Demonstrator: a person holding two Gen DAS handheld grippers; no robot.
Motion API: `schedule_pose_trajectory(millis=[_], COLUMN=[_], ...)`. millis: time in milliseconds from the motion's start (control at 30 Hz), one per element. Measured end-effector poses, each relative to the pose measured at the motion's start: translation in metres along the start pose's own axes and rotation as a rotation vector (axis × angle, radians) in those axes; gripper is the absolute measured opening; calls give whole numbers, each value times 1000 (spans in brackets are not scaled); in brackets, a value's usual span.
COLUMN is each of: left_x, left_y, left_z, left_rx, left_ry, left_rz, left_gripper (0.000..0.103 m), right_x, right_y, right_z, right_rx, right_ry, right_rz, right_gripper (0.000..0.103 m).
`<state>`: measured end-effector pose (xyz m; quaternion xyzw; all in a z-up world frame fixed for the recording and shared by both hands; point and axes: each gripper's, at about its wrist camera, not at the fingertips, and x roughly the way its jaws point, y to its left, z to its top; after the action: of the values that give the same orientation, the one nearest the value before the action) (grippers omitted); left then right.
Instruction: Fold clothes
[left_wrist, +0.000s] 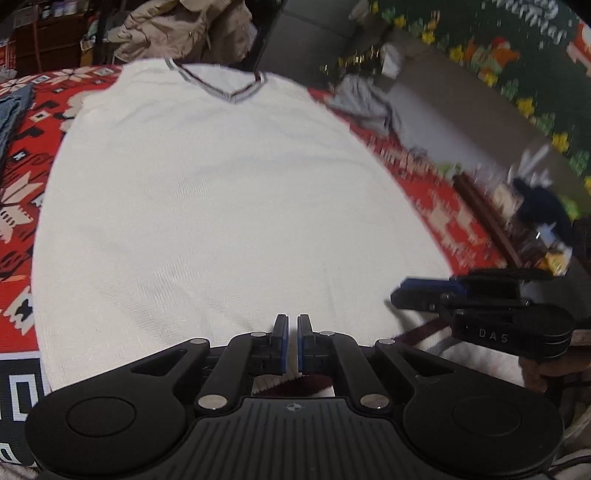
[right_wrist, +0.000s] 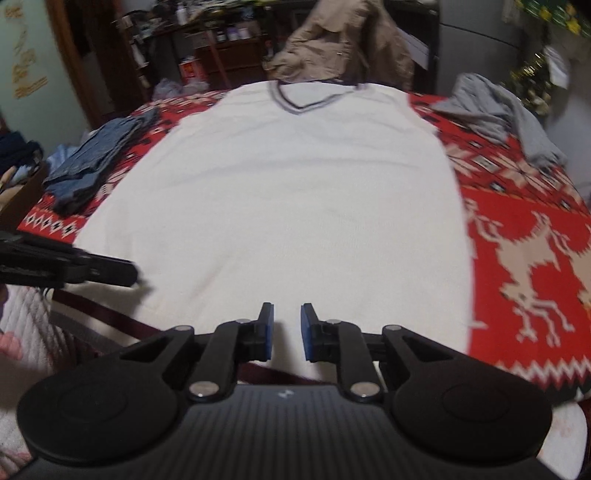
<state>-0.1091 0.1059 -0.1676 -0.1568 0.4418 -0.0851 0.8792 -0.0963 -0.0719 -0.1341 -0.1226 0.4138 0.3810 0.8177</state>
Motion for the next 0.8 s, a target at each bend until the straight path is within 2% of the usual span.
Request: schedule_pose_trajectory(millis=[100, 233, 367, 500, 667, 800], left_x=[-2, -15, -31, -33, -18, -30], left_y=[2, 21, 40, 56, 57, 54], left_z=[-9, -18, -15, -4, -6, -17], left_rx=[26, -47, -156, -219, -220, -227], left_ry=[27, 34, -28, -98, -42, -1], left_rz=[8, 0, -38, -14, 40, 38], left_gripper=[4, 3, 4, 4, 3, 3], right_x=[9, -5, -24, -23, -5, -11], right_y=[8, 2, -29, -65, -80, -74], right_z=[-7, -19, -20, -5, -5, -21], right_rx=[-25, -15, 80, 159, 179, 207], right_ry=[32, 35, -5, -34, 10, 29], right_rz=[-15, -6, 14, -75, -141, -112], right_gripper=[18, 16, 17, 16, 15, 16])
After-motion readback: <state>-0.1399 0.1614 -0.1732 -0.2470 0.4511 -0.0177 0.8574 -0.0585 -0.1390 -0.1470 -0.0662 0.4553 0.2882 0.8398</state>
